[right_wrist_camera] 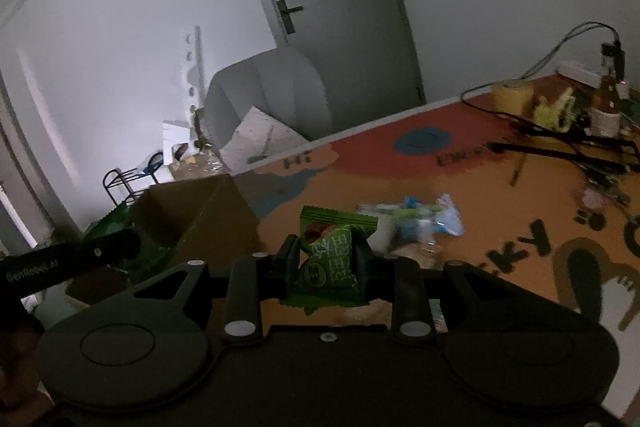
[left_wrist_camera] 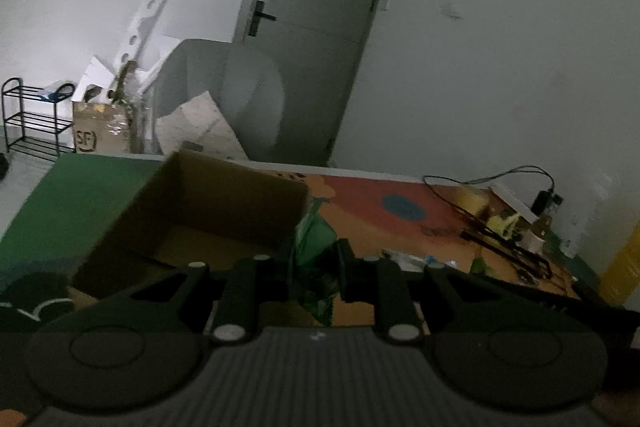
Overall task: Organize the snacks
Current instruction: 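Lift both green packets and carry them over the cardboard box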
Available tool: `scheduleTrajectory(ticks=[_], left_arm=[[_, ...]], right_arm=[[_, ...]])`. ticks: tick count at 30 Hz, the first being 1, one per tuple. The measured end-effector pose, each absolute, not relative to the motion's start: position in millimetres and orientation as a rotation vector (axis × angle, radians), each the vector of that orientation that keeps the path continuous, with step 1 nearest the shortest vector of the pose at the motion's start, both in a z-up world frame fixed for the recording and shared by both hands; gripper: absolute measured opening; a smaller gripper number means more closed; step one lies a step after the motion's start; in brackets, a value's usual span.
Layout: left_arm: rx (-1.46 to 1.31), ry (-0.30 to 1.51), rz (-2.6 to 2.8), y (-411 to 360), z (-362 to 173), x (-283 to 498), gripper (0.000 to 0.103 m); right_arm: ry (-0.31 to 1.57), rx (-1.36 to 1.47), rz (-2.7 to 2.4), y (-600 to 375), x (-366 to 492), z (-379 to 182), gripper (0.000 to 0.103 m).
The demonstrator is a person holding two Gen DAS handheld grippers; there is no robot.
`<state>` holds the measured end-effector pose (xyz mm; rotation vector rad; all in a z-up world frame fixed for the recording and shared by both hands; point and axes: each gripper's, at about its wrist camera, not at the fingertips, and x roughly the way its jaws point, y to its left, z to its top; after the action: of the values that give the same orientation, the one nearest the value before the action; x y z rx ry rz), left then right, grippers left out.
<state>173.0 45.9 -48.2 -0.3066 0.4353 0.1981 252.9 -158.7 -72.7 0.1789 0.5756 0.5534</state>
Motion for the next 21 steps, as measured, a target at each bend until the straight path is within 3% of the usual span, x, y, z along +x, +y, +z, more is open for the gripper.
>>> scheduleTrajectory(ticks=[21], left_arm=[[-0.368, 0.425, 0.307, 121, -42, 151, 0.02]], right_arm=[[0.559, 0.11, 0.677, -81, 241, -51, 0.027]])
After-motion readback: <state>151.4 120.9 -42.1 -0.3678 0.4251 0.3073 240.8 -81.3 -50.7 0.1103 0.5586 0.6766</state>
